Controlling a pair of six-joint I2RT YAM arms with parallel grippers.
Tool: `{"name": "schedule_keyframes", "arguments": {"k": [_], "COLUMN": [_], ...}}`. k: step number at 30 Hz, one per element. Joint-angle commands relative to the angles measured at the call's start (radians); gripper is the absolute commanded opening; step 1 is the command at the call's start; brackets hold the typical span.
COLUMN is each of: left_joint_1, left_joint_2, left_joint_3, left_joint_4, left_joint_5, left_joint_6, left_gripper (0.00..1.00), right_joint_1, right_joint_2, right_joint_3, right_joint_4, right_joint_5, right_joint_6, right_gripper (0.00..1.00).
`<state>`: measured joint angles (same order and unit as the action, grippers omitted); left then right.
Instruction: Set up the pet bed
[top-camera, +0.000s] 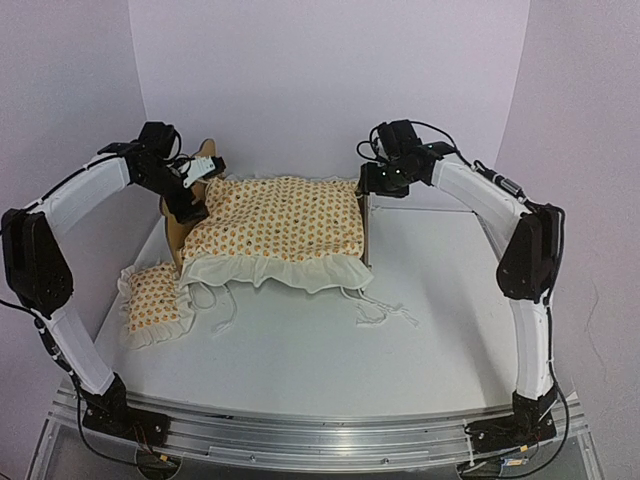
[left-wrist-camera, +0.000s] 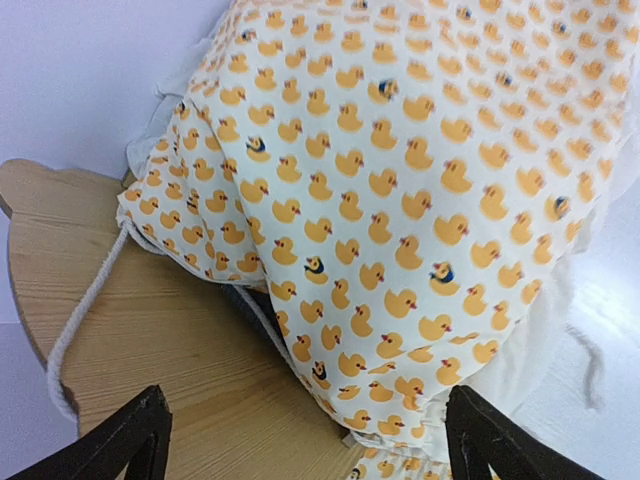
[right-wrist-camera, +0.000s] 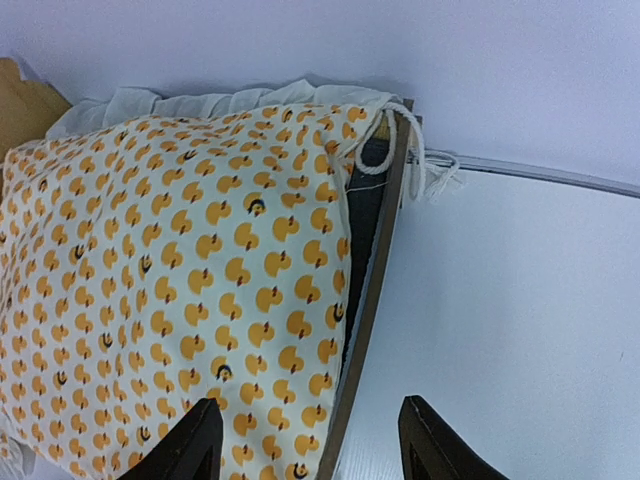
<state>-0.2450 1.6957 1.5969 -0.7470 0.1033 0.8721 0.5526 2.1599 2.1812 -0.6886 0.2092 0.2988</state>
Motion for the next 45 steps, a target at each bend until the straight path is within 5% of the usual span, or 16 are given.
{"name": "schedule_keyframes", "arguments": {"k": [1,7,11,13,16,20,30,33,37,41,45], "left_joint_1": [0.003,0.033,0.056,0.061,0.064,0.063,0.051,0.051,0.051,0.050,0.047], "left_joint_2": [-0.015,0.133,0.211,0.238,0.252,0.263,0.301,0.303,0.346,0.400,0.425], "left_joint_3": [0.217,0.465,0.469,0.485,0.516,0.548,0.582,0.534,0.560,0.603,0.634], "left_joint_4": [-0.130,-0.050,-0.033,-0.025,-0.008,-0.011,-0.245,-0.236,-0.276,-0.321,-0.349], "left_joint_5": [0.125,-0.229,-0.304,-0.327,-0.323,-0.306,-0.109,-0.161,-0.181,-0.169,-0.128], "left_joint_6": [-0.156,-0.313,-0.314,-0.313,-0.310,-0.299,-0.357,-0.331,-0.306,-0.292,-0.286], "left_gripper": [0.97,1.00,1.00,1.00,1.00,1.00,1.00,0.99,0.88,0.67,0.33], "right_joint_1": [-0.026,-0.040,-0.044,-0.044,-0.043,-0.029,0.213,0.283,0.280,0.182,0.107], "right_joint_2": [0.168,0.337,0.360,0.329,0.239,0.092,-0.290,-0.342,-0.386,-0.394,-0.339], "right_joint_3": [0.126,0.262,0.242,0.185,0.051,-0.161,-0.623,-0.667,-0.579,-0.390,-0.240], "right_joint_4": [-0.008,0.001,0.003,0.003,0.003,0.003,-0.049,-0.124,-0.303,-0.455,-0.454], "right_joint_5": [0.045,0.017,0.007,0.030,0.091,0.146,0.150,0.079,0.029,0.005,-0.034], "right_joint_6": [0.071,0.094,0.119,0.130,0.155,0.181,0.384,0.428,0.323,0.199,0.035], "right_gripper": [0.60,0.56,0.49,0.37,0.16,0.02,0.00,0.10,0.45,0.70,0.77]}}
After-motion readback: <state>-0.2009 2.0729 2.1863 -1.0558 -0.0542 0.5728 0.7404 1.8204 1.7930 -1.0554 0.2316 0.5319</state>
